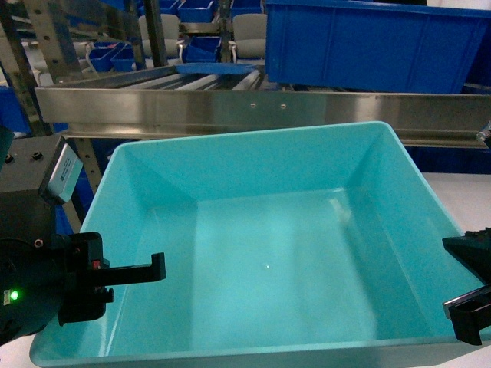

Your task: Organize blue bins on left shelf correctly

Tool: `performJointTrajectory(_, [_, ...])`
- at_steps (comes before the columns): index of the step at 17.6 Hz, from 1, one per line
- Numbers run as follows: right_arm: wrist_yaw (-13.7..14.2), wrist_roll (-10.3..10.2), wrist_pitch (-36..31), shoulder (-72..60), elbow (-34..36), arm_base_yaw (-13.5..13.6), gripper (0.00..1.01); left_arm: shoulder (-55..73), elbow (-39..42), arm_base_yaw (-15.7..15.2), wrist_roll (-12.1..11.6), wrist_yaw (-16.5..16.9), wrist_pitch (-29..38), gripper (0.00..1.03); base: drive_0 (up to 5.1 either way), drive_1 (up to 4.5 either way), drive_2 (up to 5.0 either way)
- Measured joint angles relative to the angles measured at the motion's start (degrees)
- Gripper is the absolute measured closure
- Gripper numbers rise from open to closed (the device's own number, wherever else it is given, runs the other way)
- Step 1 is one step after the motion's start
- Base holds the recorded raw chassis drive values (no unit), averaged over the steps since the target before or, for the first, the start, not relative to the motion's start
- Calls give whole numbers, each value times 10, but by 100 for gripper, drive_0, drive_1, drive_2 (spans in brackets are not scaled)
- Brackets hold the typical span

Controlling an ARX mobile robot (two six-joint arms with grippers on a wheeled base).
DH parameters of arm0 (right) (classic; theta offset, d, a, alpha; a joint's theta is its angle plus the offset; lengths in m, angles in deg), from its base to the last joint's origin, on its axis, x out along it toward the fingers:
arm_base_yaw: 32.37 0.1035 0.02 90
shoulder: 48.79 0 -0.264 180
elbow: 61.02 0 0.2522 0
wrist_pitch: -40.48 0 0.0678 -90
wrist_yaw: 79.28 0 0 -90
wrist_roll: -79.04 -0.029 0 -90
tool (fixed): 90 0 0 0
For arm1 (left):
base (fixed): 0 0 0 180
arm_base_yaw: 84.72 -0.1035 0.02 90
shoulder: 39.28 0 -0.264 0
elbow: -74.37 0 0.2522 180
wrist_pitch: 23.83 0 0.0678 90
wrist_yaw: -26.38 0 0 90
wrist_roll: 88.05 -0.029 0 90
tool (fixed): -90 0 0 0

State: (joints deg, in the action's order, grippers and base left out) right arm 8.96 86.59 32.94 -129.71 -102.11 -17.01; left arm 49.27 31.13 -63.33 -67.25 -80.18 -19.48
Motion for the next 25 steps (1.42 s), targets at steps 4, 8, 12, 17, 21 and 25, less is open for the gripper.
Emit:
performJointTrajectory(4, [0,0,0,0,0,0,98,0,0,0,0,0,0,101,-498,248,248])
performJointTrajectory(8, [0,0,0,0,0,0,98,0,0,0,0,0,0,101,-494,252,252])
performJointTrajectory(12, [0,0,-1,0,0,0,98,0,0,0,0,0,0,101,-497,248,248])
performJointTrajectory(17, [0,0,-1,0,0,0,98,0,0,0,0,0,0,101,-503,238,238])
performJointTrajectory(21, [0,0,0,0,0,0,98,0,0,0,0,0,0,101,-503,238,238])
performJointTrajectory(25, [0,0,0,0,0,0,98,0,0,0,0,0,0,101,-503,238,238])
